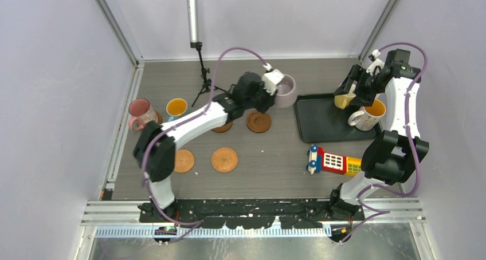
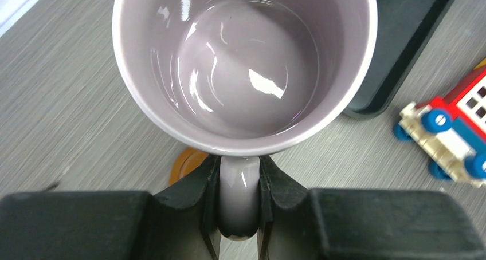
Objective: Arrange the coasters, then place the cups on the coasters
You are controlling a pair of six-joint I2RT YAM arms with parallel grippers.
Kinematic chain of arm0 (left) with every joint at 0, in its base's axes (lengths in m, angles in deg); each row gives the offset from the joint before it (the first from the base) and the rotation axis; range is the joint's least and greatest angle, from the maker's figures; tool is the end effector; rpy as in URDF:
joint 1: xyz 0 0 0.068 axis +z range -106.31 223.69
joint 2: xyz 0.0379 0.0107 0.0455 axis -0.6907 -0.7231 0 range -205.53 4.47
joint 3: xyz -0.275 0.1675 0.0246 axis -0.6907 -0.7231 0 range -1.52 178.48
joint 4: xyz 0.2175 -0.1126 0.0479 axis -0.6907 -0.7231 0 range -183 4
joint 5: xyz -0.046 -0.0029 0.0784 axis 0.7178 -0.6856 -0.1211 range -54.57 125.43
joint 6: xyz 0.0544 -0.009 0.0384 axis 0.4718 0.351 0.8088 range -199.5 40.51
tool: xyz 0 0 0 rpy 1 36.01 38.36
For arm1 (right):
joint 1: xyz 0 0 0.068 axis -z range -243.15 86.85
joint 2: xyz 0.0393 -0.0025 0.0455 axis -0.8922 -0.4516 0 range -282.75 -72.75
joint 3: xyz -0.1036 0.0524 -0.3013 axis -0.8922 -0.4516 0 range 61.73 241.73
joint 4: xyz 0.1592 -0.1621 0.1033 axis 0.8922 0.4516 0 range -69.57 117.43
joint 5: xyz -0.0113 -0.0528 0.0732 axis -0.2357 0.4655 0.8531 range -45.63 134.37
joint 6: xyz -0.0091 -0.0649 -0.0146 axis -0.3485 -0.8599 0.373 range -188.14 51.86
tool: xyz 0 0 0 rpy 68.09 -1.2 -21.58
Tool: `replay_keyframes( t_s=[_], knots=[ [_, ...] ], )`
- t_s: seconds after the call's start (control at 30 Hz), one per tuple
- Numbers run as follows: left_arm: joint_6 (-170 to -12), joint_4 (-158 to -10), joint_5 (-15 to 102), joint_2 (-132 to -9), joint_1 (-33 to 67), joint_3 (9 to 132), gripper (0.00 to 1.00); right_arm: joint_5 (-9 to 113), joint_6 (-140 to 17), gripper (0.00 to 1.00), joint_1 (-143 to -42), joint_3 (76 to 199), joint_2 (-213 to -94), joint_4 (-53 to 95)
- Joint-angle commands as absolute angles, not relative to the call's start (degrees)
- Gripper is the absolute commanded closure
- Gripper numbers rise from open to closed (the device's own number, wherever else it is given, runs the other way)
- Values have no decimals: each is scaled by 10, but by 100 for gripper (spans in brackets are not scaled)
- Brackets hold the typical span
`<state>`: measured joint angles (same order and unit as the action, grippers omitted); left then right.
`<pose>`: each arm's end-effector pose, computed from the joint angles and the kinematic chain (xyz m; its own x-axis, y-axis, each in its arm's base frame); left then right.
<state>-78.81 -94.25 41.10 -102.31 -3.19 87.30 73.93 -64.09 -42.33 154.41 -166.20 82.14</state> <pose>0.3139 -0.3428 0.3447 -0.2926 0.3299 -0.8975 0.7904 0.6117 -0.0328 0.3158 -0.0917 0.3784 -0.8200 0.3776 -0.4301 0.1544 0.8695 0.4691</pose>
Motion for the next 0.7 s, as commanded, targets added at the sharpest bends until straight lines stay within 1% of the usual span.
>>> replay_keyframes(
  t_s=[0.0,0.2,0.4,0.53,0.67],
  knots=[
    [-764,-825,383,-860,-1,776,100,741,-631,21,-442,1549,-1629,812],
    [-759,-848,359,-734,47,631,100,723,-633,21,-482,1537,-1622,811],
    [-766,-891,311,-640,87,527,100,704,-661,21,-505,1532,-1624,825],
    [-775,-904,281,-593,103,469,100,696,-666,21,-510,1526,-1628,827],
    [-781,-889,248,-587,110,428,100,691,-669,21,-519,1525,-1635,827]
  ],
)
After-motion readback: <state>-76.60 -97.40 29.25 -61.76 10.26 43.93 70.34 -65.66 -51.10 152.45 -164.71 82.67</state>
